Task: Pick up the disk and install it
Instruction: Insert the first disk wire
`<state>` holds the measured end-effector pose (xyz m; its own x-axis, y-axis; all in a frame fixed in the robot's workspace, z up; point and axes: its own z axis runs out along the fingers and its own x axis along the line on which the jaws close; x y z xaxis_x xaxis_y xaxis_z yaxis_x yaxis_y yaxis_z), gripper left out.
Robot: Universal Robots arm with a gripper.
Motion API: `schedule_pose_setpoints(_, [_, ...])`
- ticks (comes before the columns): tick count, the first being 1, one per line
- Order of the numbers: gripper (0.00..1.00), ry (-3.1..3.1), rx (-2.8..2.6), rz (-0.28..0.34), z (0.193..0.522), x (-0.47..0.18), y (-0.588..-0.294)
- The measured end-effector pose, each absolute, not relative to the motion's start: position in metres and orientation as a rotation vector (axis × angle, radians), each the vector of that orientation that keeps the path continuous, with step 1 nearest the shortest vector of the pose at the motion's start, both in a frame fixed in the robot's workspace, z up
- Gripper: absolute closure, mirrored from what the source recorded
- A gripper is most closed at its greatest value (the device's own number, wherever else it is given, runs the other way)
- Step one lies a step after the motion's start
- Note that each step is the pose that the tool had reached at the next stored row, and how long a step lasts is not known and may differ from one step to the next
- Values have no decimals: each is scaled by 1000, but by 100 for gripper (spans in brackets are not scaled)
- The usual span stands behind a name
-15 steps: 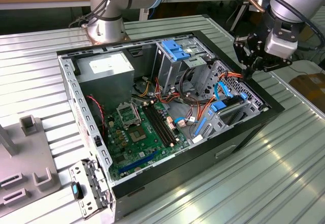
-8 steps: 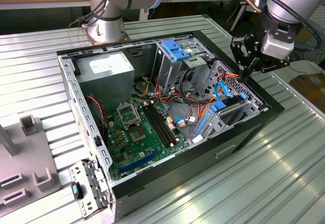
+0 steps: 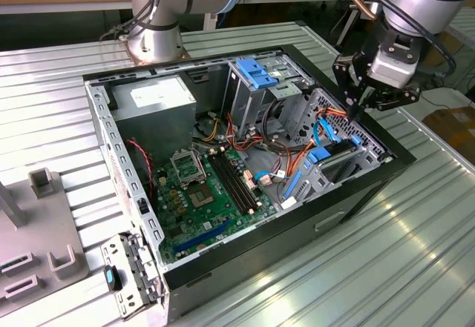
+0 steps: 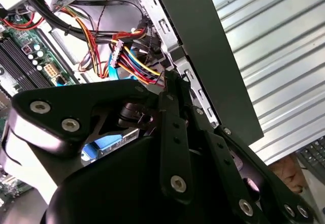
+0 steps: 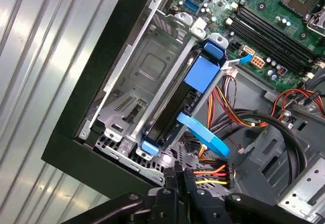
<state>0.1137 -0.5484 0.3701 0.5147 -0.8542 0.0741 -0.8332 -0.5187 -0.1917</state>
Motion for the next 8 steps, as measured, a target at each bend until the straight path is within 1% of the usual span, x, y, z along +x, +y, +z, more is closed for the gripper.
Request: schedule_pose_setpoints(8, [84, 1633, -2528, -253, 369, 113, -548])
